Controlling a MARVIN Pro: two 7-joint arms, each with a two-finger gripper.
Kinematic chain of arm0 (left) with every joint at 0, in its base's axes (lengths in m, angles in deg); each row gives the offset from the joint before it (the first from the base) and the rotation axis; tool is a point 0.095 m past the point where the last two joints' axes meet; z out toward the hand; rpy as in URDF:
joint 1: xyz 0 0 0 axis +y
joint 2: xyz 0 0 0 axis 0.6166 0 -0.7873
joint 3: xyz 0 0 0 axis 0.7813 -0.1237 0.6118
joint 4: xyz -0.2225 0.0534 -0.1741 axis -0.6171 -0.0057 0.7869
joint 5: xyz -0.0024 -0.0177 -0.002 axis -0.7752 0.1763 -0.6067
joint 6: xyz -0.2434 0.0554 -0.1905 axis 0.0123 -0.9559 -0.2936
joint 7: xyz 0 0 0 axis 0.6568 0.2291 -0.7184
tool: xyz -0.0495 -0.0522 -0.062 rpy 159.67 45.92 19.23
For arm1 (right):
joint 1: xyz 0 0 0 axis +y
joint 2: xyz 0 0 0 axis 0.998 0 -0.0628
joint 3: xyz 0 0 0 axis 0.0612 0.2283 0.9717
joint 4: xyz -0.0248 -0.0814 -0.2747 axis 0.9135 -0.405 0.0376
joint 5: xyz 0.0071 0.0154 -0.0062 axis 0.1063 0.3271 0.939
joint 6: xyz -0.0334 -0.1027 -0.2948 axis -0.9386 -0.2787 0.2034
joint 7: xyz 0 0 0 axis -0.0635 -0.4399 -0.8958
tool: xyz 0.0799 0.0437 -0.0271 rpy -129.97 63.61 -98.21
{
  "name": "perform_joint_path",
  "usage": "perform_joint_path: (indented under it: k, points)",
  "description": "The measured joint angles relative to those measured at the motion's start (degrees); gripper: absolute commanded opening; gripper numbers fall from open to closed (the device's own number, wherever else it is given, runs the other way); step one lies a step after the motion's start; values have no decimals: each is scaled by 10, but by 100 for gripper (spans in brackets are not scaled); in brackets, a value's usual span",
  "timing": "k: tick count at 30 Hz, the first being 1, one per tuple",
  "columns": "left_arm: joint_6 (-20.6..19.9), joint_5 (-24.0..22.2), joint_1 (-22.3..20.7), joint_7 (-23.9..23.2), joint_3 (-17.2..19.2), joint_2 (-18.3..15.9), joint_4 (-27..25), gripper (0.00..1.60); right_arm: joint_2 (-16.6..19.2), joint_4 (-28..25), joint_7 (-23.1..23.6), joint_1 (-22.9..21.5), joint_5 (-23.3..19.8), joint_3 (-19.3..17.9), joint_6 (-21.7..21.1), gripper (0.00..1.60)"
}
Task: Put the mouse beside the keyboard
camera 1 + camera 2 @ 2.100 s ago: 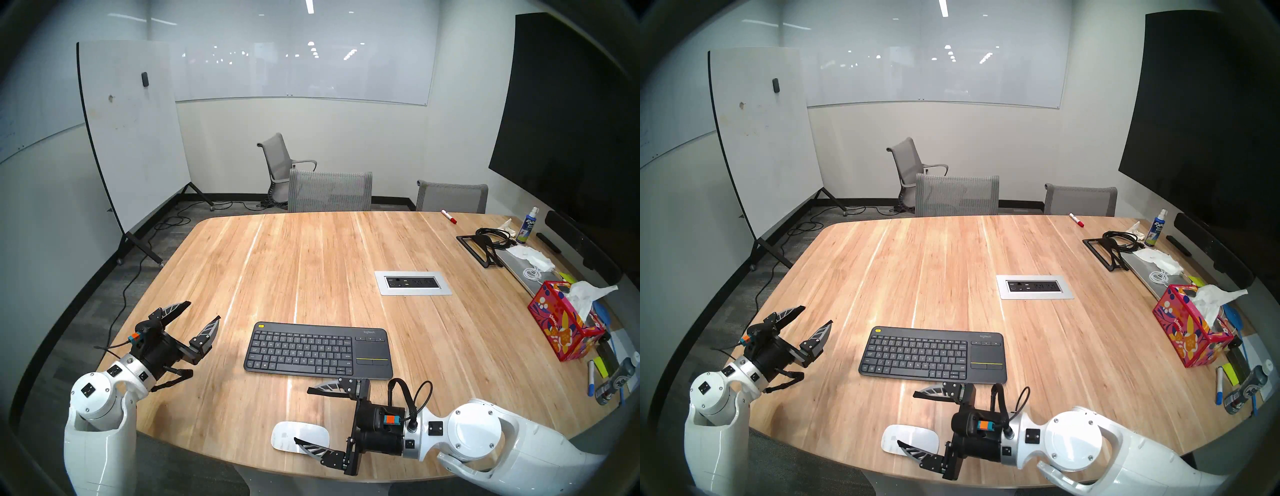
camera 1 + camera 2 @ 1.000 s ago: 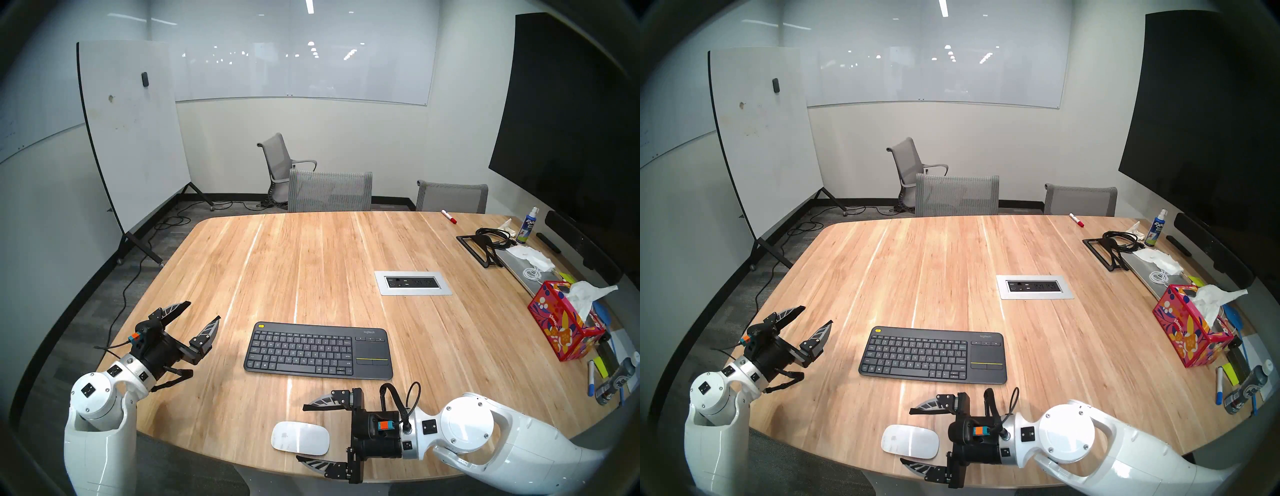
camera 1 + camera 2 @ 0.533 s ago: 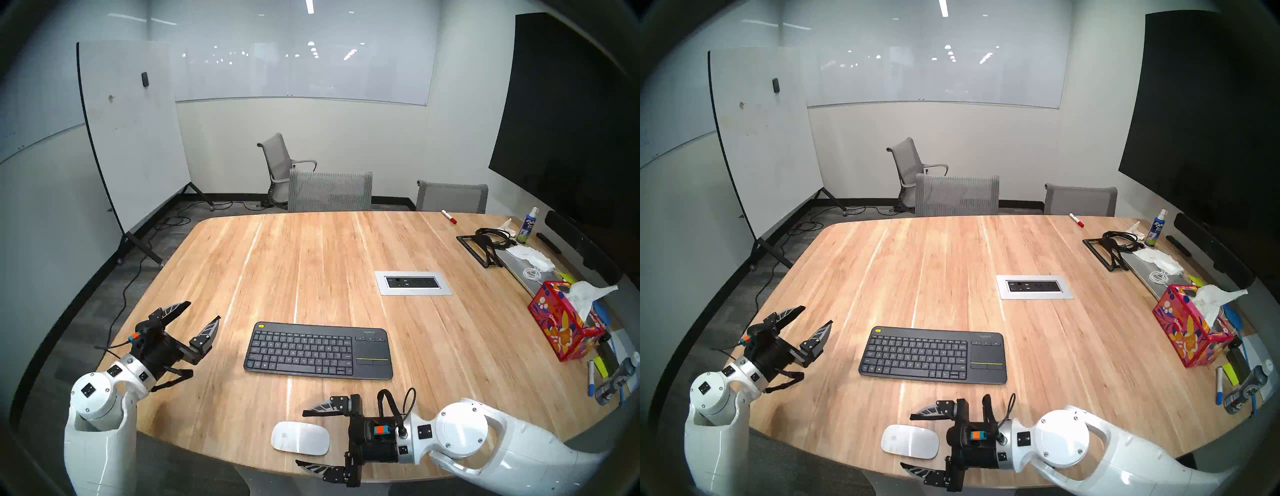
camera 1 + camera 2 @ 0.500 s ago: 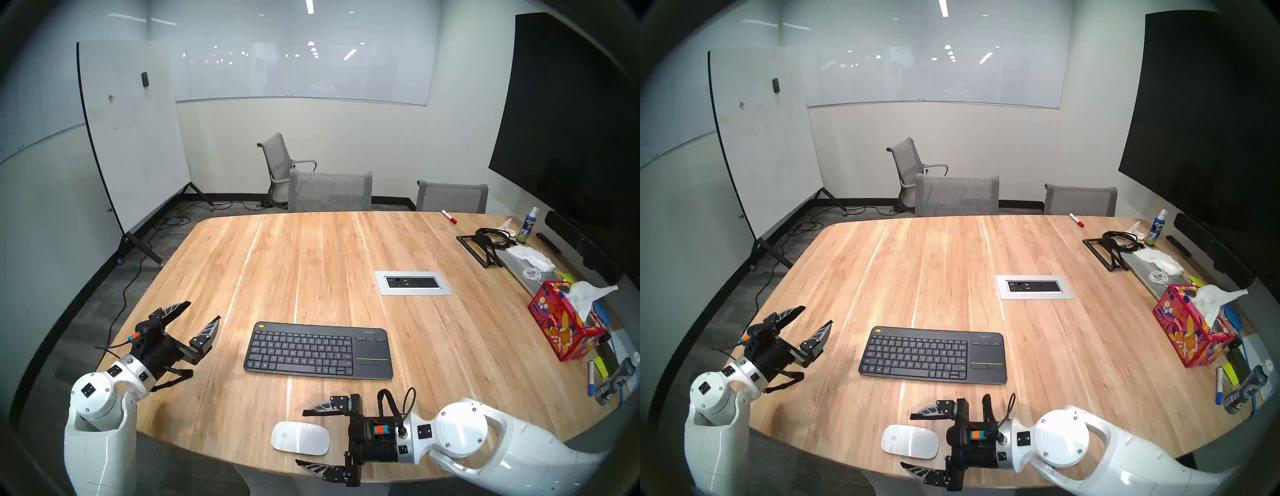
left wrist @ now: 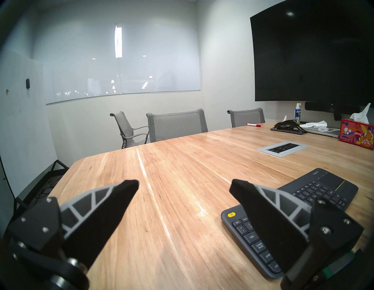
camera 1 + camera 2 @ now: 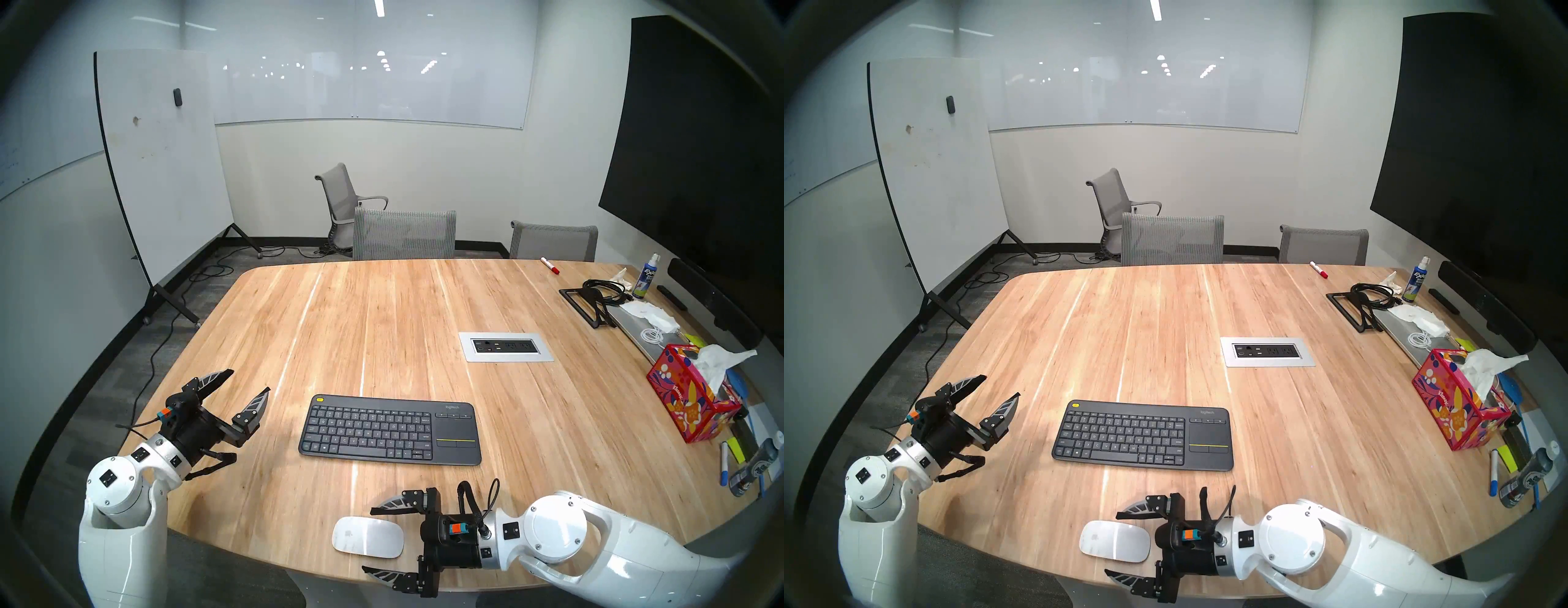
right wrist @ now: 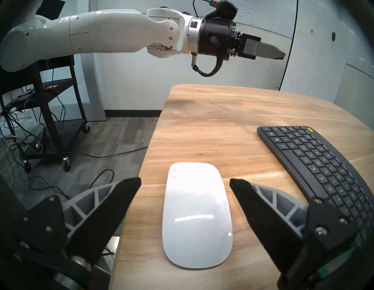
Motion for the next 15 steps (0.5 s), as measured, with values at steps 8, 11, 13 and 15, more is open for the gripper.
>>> perform_joint_path:
  k: [8, 11, 13, 15]
  points:
    - [0, 0, 0, 0, 0, 0, 0, 160, -12, 5, 1, -8, 8, 9, -2, 160]
    - [0, 0, 0, 0, 0, 0, 0, 160, -15, 6, 1, -11, 9, 12, -2, 160]
    - [0, 0, 0, 0, 0, 0, 0, 160, -16, 7, 1, -12, 8, 13, -2, 160]
    - [0, 0, 0, 0, 0, 0, 0, 160, -17, 7, 2, -13, 8, 14, -3, 160]
